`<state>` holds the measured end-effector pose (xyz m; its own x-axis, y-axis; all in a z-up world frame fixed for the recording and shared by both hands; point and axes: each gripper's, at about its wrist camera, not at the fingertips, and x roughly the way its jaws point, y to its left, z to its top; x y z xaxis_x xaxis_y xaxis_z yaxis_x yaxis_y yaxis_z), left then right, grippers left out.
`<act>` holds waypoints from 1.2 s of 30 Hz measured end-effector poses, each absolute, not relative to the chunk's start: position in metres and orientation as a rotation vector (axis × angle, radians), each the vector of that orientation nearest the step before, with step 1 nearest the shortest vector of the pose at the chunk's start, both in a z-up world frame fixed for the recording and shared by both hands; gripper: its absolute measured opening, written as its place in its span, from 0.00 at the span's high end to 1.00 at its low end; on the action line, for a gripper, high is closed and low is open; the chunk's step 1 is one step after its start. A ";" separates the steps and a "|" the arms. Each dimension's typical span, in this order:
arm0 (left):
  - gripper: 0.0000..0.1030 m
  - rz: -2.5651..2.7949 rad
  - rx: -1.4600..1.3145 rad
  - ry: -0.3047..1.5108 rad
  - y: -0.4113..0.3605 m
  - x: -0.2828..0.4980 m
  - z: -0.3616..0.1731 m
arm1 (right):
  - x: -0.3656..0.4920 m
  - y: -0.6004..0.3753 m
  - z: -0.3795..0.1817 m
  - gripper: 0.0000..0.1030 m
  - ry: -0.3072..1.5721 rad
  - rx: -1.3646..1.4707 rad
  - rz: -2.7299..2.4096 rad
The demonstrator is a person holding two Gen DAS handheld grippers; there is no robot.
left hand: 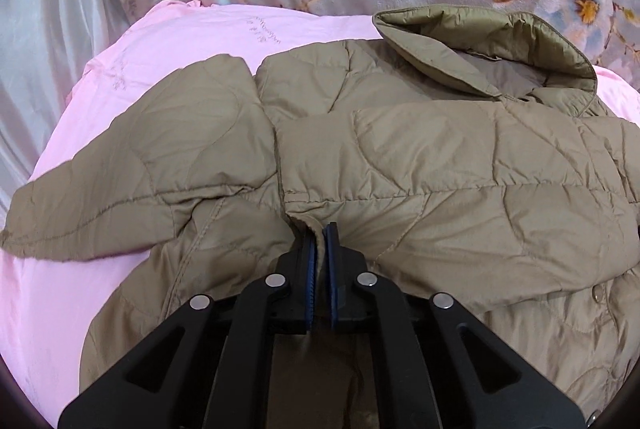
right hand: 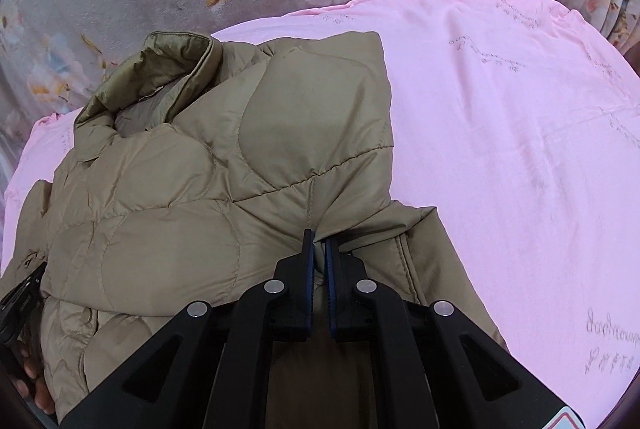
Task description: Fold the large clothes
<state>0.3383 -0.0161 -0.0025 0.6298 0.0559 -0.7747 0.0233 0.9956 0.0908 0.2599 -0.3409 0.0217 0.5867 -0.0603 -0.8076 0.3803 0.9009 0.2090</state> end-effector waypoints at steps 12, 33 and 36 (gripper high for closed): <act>0.95 0.025 0.141 0.893 -0.005 0.238 0.002 | 0.161 -0.318 0.027 0.95 0.912 0.388 -0.262; 0.31 -0.046 0.183 0.894 -0.064 0.287 0.014 | 0.225 -0.251 0.038 0.77 0.947 0.191 -0.150; 0.29 -0.027 0.191 0.868 -0.064 0.282 0.010 | 0.222 -0.254 0.033 0.77 0.925 0.222 -0.143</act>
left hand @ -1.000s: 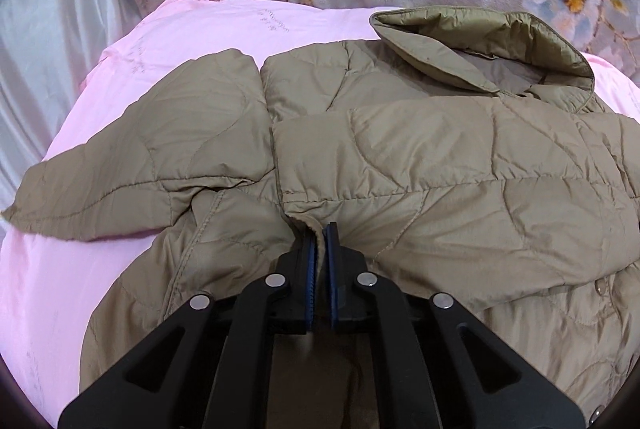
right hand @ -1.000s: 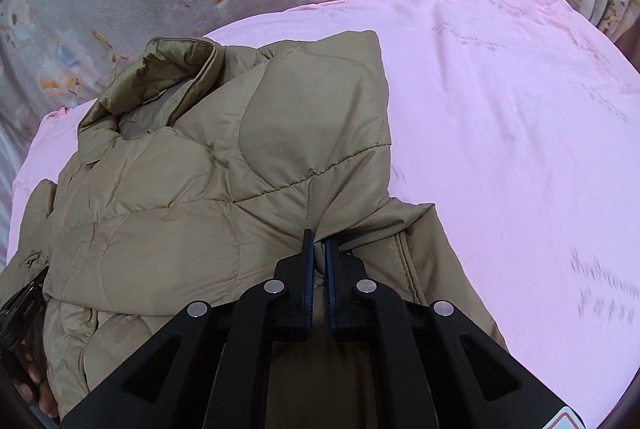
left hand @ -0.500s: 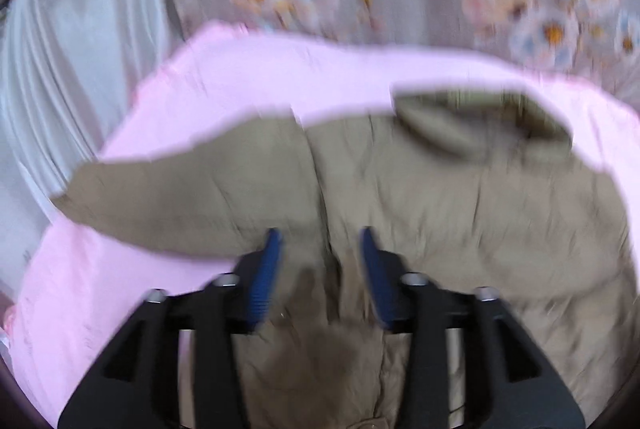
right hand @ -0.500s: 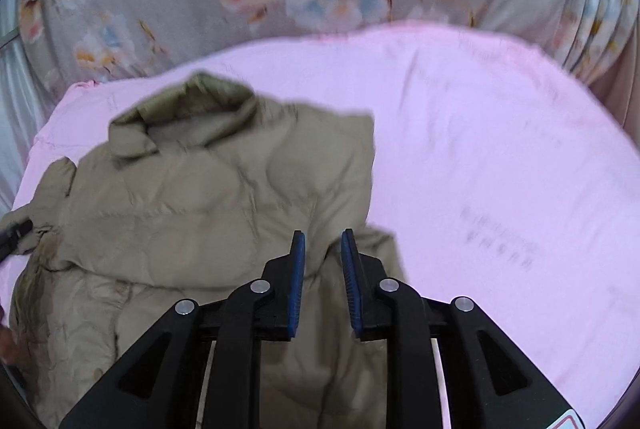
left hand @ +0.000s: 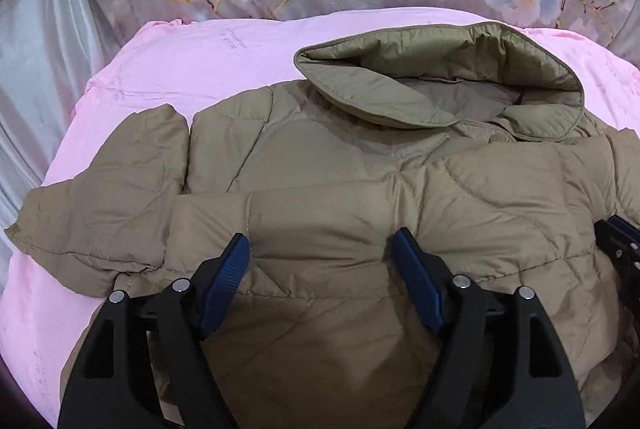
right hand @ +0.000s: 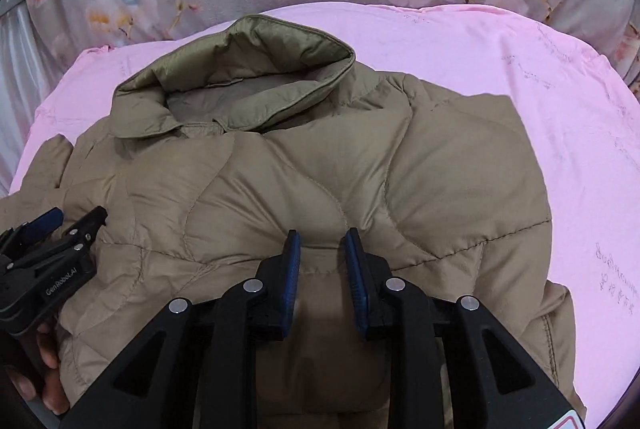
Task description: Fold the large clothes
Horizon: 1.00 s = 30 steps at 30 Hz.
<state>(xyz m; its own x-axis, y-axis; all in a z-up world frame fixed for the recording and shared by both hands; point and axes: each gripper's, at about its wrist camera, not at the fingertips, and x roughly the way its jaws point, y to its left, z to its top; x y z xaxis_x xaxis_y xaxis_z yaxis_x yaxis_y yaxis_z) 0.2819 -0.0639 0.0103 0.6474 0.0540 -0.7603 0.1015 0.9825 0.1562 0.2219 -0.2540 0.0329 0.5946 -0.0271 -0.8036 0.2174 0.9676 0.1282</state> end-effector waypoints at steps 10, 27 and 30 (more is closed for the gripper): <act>0.25 -0.017 0.191 0.884 -0.062 0.282 0.008 | 0.221 -0.251 0.031 0.77 0.927 0.207 -0.155; 0.16 -0.005 0.182 0.890 -0.059 0.284 0.010 | 0.223 -0.251 0.031 0.76 0.932 0.208 -0.156; 0.15 -0.024 0.106 0.893 -0.044 0.282 0.019 | 0.221 -0.248 0.039 0.71 0.931 0.189 -0.209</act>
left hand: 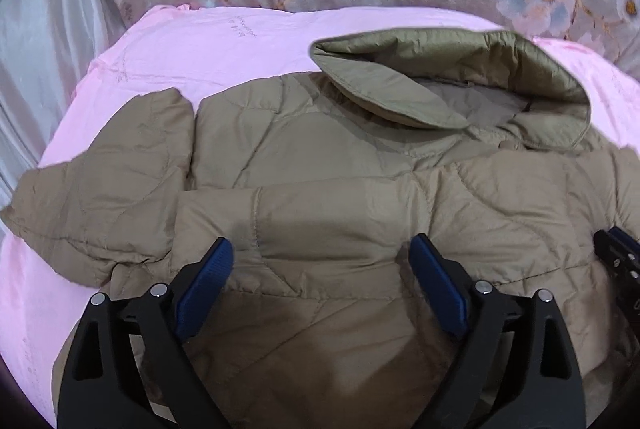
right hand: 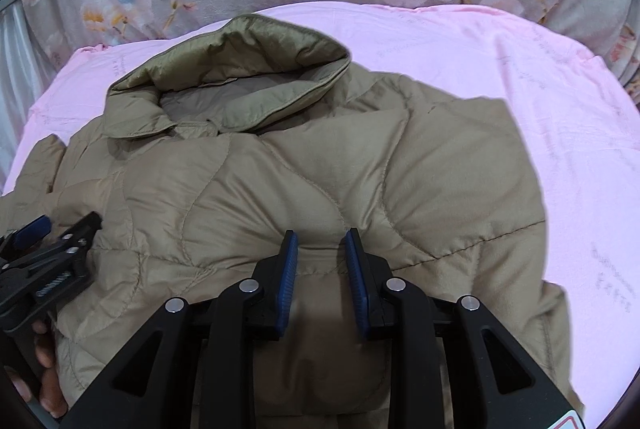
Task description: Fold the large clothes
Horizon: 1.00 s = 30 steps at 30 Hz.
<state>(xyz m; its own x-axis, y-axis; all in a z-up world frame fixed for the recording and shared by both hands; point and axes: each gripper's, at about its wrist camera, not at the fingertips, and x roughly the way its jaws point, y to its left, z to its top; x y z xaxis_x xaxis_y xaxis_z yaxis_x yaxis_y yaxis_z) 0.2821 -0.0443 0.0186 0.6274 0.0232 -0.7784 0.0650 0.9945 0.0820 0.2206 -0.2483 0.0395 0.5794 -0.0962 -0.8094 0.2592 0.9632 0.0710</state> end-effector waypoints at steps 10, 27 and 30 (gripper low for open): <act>0.09 0.075 -0.075 0.870 0.099 0.249 0.075 | 0.212 -0.151 0.065 0.55 0.910 0.045 -0.052; 0.23 0.444 -0.560 0.920 0.374 0.298 0.029 | 0.210 -0.147 0.036 0.43 0.908 0.058 -0.101; 0.37 0.414 -0.611 0.928 0.376 0.309 0.022 | 0.210 -0.149 0.036 0.42 0.909 0.072 -0.102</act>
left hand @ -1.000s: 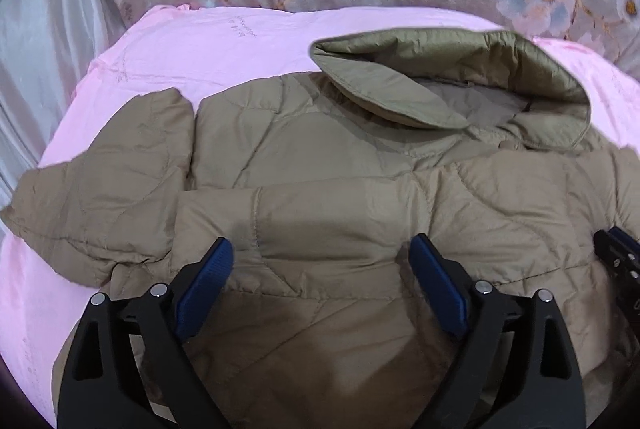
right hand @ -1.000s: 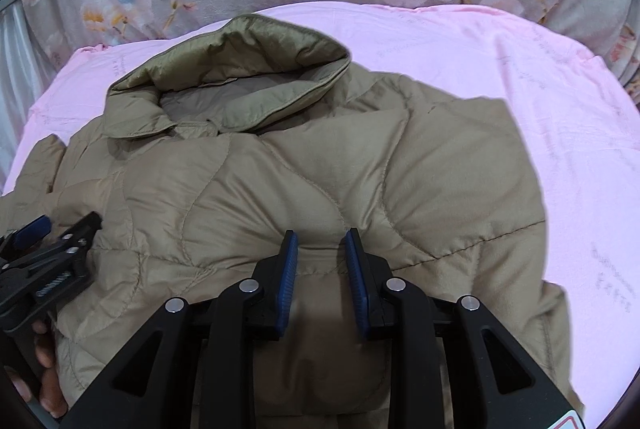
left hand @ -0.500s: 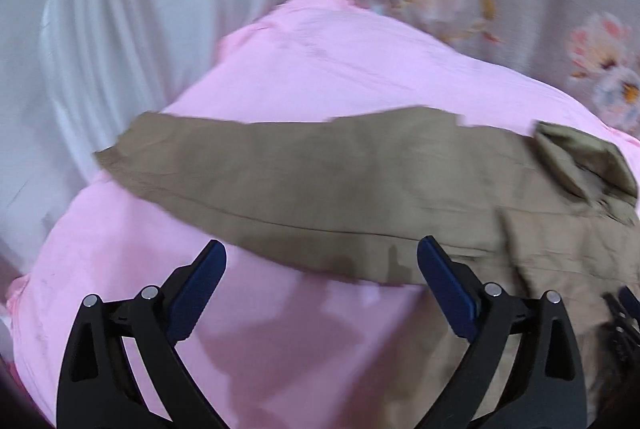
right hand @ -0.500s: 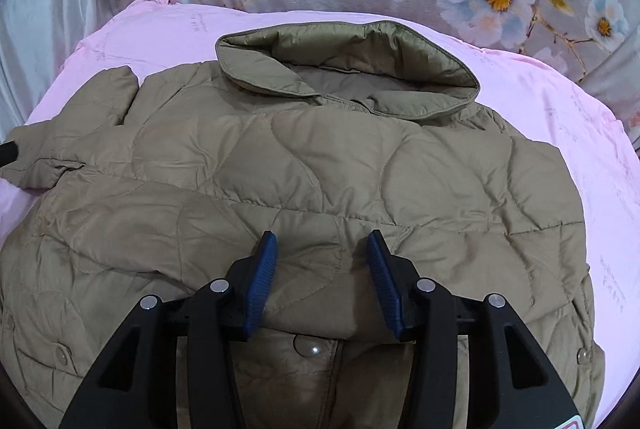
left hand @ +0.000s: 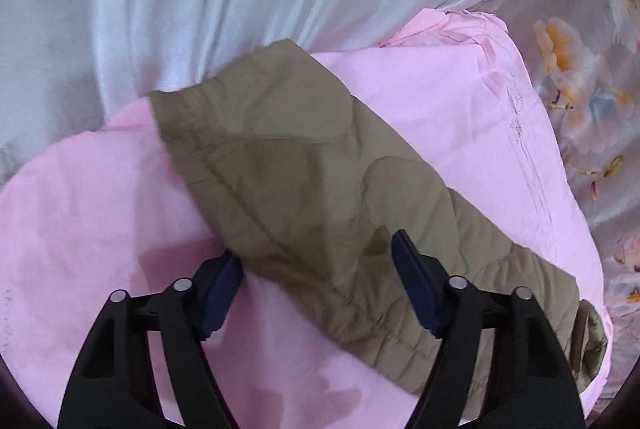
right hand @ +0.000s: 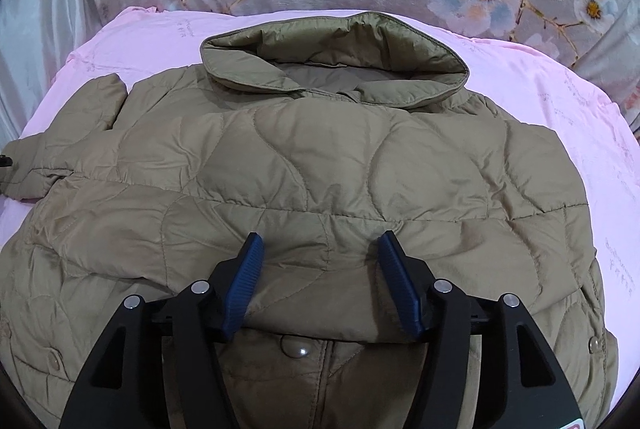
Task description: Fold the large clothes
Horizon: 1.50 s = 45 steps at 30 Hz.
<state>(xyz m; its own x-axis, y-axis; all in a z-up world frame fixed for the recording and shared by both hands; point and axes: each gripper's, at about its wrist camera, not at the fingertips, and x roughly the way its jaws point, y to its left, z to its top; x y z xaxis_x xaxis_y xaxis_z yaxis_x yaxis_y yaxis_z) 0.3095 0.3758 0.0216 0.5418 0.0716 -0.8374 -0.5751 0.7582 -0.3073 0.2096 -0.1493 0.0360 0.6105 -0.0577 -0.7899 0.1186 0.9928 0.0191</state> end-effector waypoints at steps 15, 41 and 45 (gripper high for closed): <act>0.98 0.081 -0.212 0.593 0.185 0.276 0.215 | 0.151 -0.172 0.077 0.39 0.842 0.096 -0.190; 0.26 -0.282 -0.484 0.948 0.051 0.246 0.099 | 0.091 -0.276 0.101 0.38 0.807 0.352 -0.171; 0.26 -0.209 -0.620 0.998 0.103 0.259 0.071 | 0.123 -0.285 0.095 0.38 0.813 0.412 -0.160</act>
